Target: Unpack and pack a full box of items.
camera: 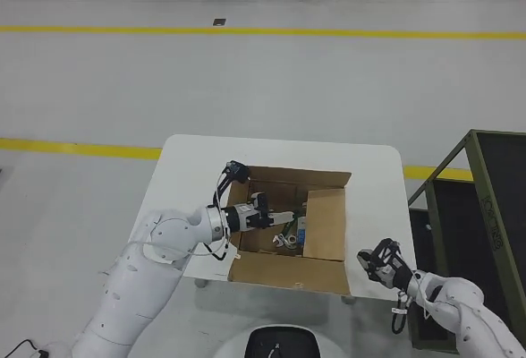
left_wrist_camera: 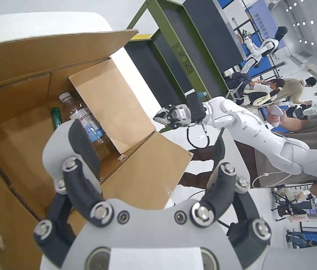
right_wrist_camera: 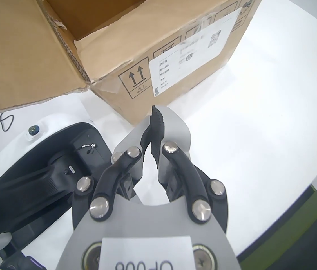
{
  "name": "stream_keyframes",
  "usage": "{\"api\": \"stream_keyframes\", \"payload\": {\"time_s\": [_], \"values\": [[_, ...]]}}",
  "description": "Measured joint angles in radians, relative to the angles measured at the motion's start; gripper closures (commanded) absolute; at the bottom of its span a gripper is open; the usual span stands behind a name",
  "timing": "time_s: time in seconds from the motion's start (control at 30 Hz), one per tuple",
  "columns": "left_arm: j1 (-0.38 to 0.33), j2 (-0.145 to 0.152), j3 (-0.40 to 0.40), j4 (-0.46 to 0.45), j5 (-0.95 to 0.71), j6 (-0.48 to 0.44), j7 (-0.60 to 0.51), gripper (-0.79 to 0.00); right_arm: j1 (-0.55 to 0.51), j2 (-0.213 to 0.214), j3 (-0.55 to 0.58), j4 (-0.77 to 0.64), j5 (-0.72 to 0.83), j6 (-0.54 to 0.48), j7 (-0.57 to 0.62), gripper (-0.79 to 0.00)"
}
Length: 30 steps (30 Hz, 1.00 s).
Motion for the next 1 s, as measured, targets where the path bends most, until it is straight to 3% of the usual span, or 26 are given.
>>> {"api": "stream_keyframes", "payload": {"time_s": [0.47, 0.8, 1.0], "values": [[0.0, 0.0, 0.0, 0.0, 0.0, 0.0, 0.0, -0.785, 0.238, -0.066, -0.203, 0.243, -0.008, -0.036, -0.096, 0.0], [-0.022, -0.013, 0.054, 0.009, -0.049, 0.01, 0.038, -0.785, 0.289, -0.088, -0.259, 0.3, -0.029, -0.047, -0.141, 0.0], [-0.059, -0.032, 0.128, 0.047, -0.132, -0.009, 0.045, -0.785, 0.251, -0.069, -0.198, 0.262, -0.037, -0.034, -0.18, 0.0]]}}
